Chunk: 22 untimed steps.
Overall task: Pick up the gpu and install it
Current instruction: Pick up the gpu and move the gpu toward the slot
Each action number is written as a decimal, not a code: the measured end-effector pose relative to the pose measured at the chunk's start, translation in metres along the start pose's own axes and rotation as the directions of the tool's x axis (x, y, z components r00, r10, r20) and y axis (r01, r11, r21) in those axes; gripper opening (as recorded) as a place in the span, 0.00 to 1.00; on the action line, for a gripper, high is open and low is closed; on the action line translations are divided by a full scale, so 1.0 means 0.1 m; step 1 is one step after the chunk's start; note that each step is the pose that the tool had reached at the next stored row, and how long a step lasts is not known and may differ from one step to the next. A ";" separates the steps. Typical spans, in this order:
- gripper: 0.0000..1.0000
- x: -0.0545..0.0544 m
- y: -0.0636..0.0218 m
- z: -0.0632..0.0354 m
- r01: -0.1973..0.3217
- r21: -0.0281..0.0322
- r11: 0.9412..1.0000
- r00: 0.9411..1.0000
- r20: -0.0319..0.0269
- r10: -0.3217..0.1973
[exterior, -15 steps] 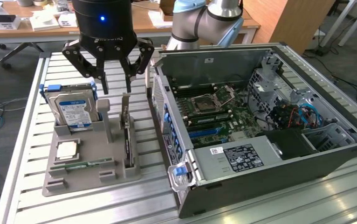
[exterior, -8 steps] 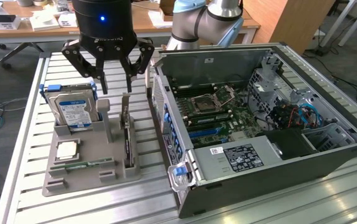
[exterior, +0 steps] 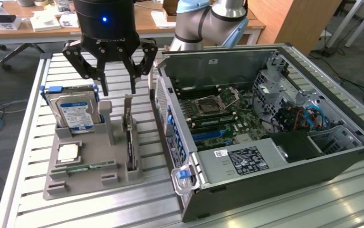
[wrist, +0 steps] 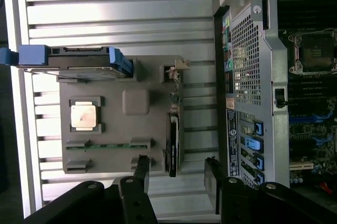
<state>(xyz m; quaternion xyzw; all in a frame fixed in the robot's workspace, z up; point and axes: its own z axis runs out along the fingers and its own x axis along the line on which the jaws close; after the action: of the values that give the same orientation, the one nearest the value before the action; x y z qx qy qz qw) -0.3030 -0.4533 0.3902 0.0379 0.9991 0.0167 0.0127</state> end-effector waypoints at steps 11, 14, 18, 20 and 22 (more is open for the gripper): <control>0.55 0.00 -0.006 0.181 0.000 0.000 1.000 1.000 0.000 0.000; 0.55 0.01 -0.008 0.228 0.000 0.000 1.000 1.000 0.000 0.000; 0.55 0.01 -0.010 0.284 0.000 0.000 1.000 1.000 0.000 0.000; 0.55 0.01 -0.010 0.310 0.000 0.000 1.000 1.000 0.000 0.000; 0.55 0.01 -0.011 0.335 0.000 0.000 1.000 1.000 0.000 0.000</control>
<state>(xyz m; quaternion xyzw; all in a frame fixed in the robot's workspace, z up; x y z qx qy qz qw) -0.3030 -0.4532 0.3566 0.0379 0.9991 0.0167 0.0127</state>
